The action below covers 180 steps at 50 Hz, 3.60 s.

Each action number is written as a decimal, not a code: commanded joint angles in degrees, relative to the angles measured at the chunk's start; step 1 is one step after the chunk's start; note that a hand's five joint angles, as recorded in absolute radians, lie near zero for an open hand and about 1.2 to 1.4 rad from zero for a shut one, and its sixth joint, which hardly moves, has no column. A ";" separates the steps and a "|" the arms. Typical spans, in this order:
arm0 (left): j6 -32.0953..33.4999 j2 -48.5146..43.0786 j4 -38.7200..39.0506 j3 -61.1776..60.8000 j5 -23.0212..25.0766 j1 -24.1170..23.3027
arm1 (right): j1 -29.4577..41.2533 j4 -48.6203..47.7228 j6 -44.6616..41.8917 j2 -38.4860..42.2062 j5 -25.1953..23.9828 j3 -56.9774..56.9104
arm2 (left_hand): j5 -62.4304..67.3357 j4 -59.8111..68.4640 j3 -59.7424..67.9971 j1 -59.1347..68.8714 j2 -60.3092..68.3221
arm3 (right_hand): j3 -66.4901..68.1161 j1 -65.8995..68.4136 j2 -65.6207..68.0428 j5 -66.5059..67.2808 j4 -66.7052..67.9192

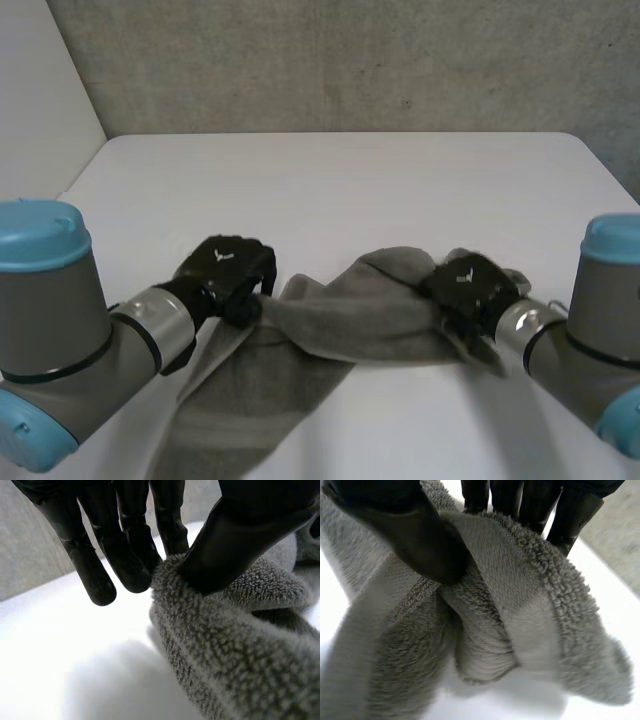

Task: Fold the towel.

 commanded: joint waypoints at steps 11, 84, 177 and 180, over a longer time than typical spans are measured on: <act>-7.05 -0.64 -0.06 33.88 -3.31 5.35 | -1.80 -8.13 26.43 -4.46 0.90 -33.86 | 6.80 2.53 3.73 8.72 5.07 | 5.32 6.57 7.47 4.31 4.11; -9.62 -29.28 -0.93 36.01 -0.94 2.72 | -6.29 4.52 5.18 -8.07 -5.86 5.32 | -11.49 -15.76 -14.57 -9.57 -13.22 | -57.87 -56.62 -55.72 -58.87 -59.07; -9.18 -9.59 11.46 2.70 3.28 7.38 | -16.12 -8.14 6.74 2.31 -1.11 -11.81 | -57.60 -61.87 -60.68 -55.68 -59.33 | 5.32 6.57 7.47 4.31 4.11; -9.26 -10.30 11.46 3.14 3.36 7.38 | -17.45 -7.70 9.21 2.65 -1.64 -12.87 | -58.11 -62.38 -61.18 -56.18 -59.83 | 5.32 6.57 7.47 4.31 4.11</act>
